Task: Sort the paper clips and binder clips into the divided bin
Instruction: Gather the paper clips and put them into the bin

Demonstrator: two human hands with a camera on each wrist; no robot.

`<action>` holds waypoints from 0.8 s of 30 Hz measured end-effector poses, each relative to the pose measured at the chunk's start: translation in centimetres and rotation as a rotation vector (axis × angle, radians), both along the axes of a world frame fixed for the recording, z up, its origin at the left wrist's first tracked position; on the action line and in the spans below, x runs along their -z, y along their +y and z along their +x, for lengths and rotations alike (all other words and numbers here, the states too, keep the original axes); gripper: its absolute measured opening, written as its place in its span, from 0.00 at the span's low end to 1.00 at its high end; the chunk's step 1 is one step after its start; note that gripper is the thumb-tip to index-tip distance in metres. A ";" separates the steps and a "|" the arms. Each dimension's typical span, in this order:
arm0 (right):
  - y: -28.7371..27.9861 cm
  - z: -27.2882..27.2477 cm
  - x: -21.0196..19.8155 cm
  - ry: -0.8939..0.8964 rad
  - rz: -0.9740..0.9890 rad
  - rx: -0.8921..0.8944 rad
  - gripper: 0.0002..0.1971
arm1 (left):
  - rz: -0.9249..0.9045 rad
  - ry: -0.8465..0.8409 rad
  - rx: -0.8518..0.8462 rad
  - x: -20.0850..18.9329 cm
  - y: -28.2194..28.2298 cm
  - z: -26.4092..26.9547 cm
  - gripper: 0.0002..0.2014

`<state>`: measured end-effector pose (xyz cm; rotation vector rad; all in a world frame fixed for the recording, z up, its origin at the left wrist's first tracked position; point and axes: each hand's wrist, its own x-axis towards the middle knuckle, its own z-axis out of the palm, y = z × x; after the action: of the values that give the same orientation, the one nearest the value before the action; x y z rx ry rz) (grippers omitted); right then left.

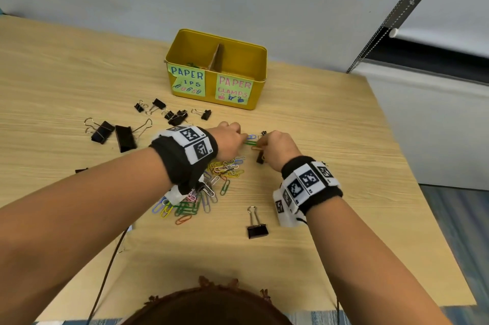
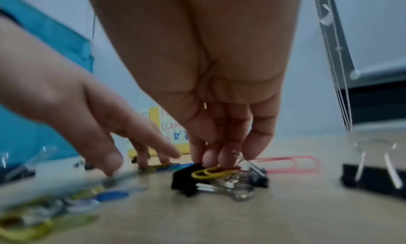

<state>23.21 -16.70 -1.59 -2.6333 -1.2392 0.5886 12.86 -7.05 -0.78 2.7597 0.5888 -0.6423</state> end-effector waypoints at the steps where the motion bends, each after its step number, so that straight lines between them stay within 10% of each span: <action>1: -0.2 0.1 -0.1 0.054 0.066 0.012 0.18 | 0.009 0.006 0.020 0.0 0.1 -0.3 0.25; 6: -2.6 3.3 -0.8 0.076 0.225 0.223 0.13 | -0.006 0.072 0.040 -0.8 0.6 -2.1 0.17; 14: -1.5 0.2 -0.4 0.046 -0.061 0.062 0.21 | -0.052 -0.049 0.138 -0.5 -2.0 0.3 0.35; 24: -2.0 1.0 -1.5 -0.019 -0.172 0.023 0.19 | 0.019 0.052 0.117 -1.1 0.5 -1.4 0.24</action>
<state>24.18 -18.72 -0.06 -2.7948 -1.2131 0.6968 11.43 -6.56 0.35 2.8197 0.4483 -0.7398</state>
